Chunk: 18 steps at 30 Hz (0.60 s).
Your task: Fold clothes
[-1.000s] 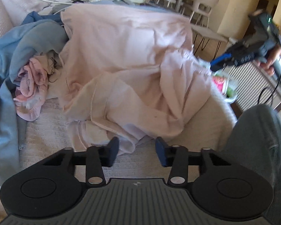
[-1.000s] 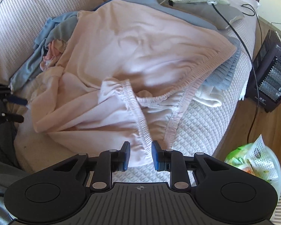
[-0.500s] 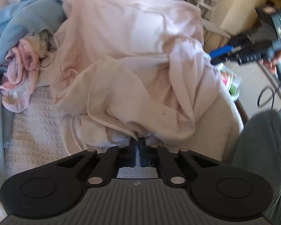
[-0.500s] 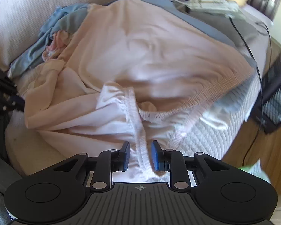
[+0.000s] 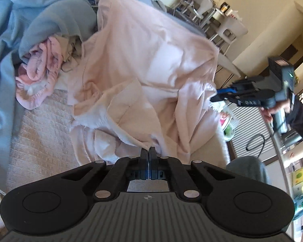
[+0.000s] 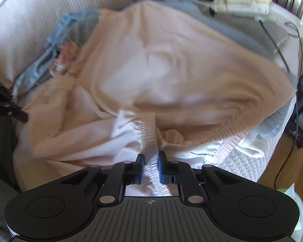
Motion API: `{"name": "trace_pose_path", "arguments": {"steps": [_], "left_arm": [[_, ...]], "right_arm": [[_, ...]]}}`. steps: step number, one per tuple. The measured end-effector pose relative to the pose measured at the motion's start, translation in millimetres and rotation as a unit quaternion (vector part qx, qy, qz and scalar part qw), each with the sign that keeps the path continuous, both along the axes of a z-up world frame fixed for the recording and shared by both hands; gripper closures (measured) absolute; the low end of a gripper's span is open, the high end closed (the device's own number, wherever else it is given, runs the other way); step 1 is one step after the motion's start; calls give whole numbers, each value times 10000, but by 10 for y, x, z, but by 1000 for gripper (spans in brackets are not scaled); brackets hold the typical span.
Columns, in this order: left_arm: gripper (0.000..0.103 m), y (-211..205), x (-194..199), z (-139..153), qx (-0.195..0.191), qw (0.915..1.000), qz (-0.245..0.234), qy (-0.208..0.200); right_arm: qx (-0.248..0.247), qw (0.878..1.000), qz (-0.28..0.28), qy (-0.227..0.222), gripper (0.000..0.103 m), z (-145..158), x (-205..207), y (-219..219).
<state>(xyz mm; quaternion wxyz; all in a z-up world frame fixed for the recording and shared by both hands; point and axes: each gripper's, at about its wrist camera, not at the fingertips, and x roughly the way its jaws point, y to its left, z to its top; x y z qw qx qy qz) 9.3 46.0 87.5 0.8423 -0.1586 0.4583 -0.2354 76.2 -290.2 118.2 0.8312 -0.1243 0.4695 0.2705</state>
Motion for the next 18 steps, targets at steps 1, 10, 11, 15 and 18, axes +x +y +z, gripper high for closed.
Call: {"name": "trace_pose_path", "arguments": {"steps": [1, 10, 11, 15, 18], "left_arm": [[103, 29, -9, 37, -31, 10000, 14, -19], [102, 408, -471, 581, -665, 9955, 228, -637], [103, 446, -537, 634, -688, 9946, 230, -737], [102, 656, -875, 803, -895, 9916, 116, -930], [102, 755, -1085, 848, -1038, 9907, -19, -879]], "right_arm": [[54, 10000, -25, -47, 92, 88, -71, -18], [55, 9961, -594, -649, 93, 745, -756, -302], [51, 9951, -689, -701, 93, 785, -833, -330], [139, 9906, -927, -993, 93, 880, -1230, -357], [311, 9862, -1135, -1163, 93, 849, -1553, -368]]}}
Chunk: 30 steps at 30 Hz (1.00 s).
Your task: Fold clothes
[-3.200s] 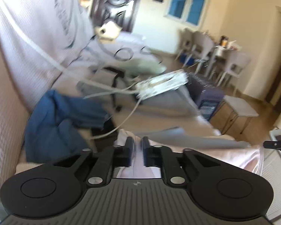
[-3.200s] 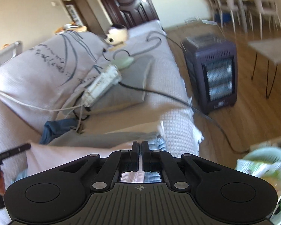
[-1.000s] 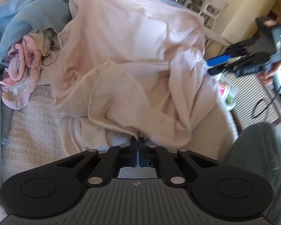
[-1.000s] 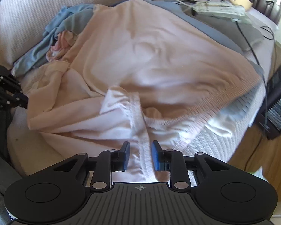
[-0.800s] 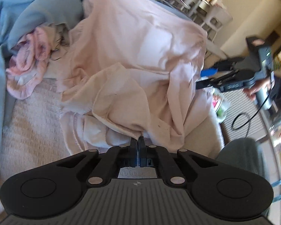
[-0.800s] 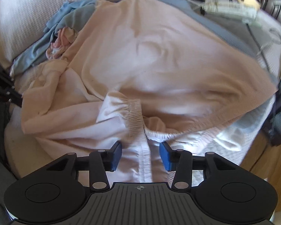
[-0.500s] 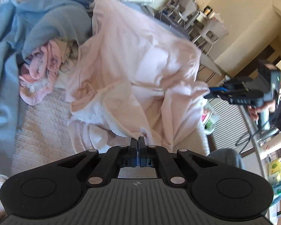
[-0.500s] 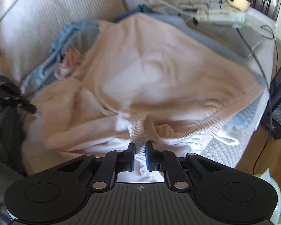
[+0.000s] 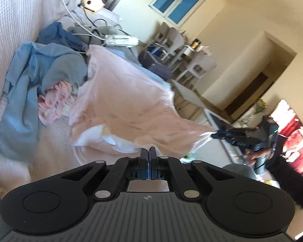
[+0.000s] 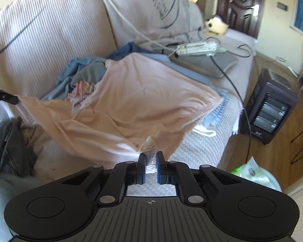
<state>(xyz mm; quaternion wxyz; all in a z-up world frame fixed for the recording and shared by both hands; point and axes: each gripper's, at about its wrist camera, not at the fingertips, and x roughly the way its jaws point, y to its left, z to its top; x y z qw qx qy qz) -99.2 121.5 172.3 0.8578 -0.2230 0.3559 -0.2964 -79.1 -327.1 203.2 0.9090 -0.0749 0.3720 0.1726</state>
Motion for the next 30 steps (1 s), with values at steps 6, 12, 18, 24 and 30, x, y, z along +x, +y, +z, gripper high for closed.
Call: {"name": "trace_pose_path", "arguments": {"steps": [6, 12, 18, 24, 30], "left_arm": [[102, -124, -256, -466, 850, 9938, -332, 637], [102, -333, -348, -873, 1596, 9835, -306, 790], [101, -231, -330, -605, 1376, 9888, 6, 583], [68, -69, -211, -379, 1252, 9903, 497, 327], [68, -256, 296, -771, 1549, 9821, 940, 521]], "right_arm": [[154, 9986, -488, 148, 93, -408, -561, -64], [264, 9934, -1011, 478, 92, -910, -694, -113], [30, 9891, -1172, 895, 82, -1100, -650, -105], [-59, 9875, -1313, 869, 63, -950, -795, -261], [1179, 9726, -1996, 167, 63, -728, -689, -438]]}}
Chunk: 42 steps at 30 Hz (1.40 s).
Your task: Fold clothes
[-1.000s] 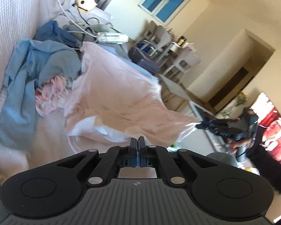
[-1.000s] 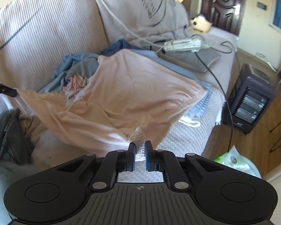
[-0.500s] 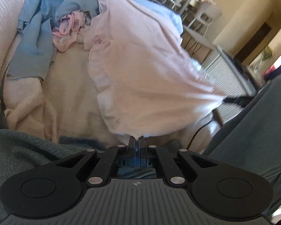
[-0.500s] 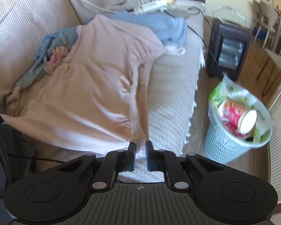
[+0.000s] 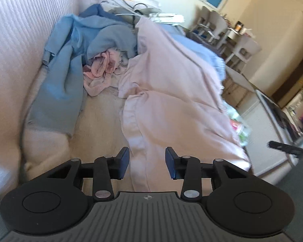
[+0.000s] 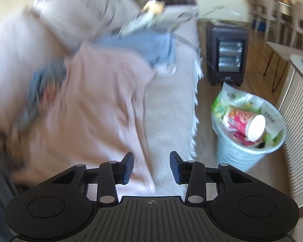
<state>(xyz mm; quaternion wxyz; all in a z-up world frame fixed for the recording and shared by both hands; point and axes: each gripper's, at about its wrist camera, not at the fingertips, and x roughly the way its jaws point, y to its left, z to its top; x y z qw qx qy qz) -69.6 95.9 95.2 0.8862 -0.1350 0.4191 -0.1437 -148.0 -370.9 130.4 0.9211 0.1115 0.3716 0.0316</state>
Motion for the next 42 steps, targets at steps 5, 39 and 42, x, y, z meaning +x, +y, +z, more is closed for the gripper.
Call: {"name": "trace_pose_path", "arguments": {"steps": [5, 39, 42], "left_arm": [[68, -238, 285, -373, 263, 9980, 219, 538], [99, -304, -154, -217, 670, 9918, -441, 993], [90, -168, -2, 31, 540, 9964, -149, 635]], "right_arm": [[-253, 9997, -56, -14, 63, -130, 395, 221], [-153, 9981, -84, 593, 91, -665, 1084, 259], [-102, 9984, -32, 557, 85, -547, 1080, 207]]}}
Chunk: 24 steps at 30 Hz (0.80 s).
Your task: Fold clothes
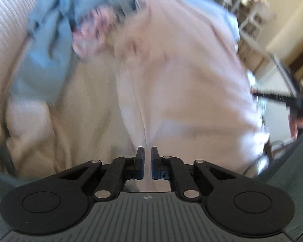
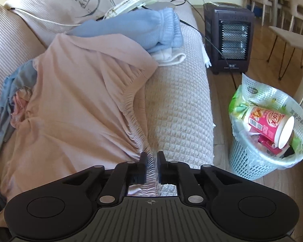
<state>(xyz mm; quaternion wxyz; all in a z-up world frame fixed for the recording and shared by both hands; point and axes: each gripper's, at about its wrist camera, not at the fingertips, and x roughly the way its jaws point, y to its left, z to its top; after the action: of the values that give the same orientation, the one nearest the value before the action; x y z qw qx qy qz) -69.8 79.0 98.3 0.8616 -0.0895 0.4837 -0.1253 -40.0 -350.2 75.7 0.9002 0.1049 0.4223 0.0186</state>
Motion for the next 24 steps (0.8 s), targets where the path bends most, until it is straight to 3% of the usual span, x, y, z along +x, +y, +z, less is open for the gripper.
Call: {"name": "trace_pose_path", "arguments": {"steps": [3, 7, 10, 13, 20, 24], "left_arm": [[75, 90, 204, 262, 53, 9988, 244, -425], [68, 78, 717, 618, 100, 9951, 494, -853], [54, 53, 925, 819, 122, 9930, 561, -1031], [49, 61, 1100, 942, -4, 9922, 655, -1061], [49, -79, 1728, 947, -800, 9890, 545, -1114], [47, -209, 2168, 984, -971, 9830, 584, -1444]], "right_arm": [[-144, 9994, 143, -286, 83, 225, 9, -62], [-347, 9972, 319, -589, 83, 513, 159, -123], [-630, 9946, 556, -606, 83, 625, 346, -75], [-770, 9919, 834, -569, 80, 660, 514, -44], [-1075, 9828, 1432, -451, 79, 588, 898, 33], [-1247, 9793, 1565, -302, 76, 520, 1069, 41]]}}
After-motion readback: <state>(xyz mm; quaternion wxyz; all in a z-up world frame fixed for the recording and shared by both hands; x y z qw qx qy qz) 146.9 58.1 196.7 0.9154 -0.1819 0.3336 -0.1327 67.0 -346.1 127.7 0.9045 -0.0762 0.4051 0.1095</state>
